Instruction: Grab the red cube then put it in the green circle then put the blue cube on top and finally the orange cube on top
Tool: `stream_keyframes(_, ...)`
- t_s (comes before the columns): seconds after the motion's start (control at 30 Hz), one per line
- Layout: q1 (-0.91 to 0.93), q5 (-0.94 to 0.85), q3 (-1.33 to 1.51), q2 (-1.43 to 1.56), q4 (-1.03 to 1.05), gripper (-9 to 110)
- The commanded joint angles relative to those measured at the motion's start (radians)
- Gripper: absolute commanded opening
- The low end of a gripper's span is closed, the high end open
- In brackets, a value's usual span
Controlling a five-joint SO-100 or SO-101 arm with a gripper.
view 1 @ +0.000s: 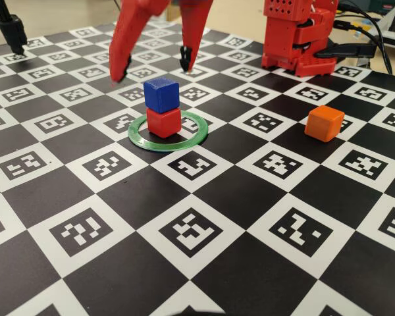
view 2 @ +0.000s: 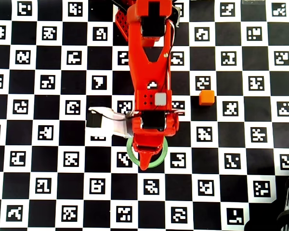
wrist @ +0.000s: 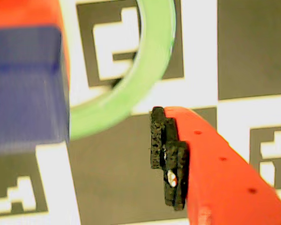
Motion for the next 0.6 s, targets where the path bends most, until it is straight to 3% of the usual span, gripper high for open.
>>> stream_keyframes(0.0, -0.008, 0.038, -0.103, 0.144, 0.075, 53)
stream_keyframes(0.23, -0.043, 0.215, -0.135, 0.249, 0.209, 48)
stream_keyframes(0.57, -0.161, 0.278, -0.063, 0.468, 0.229, 42)
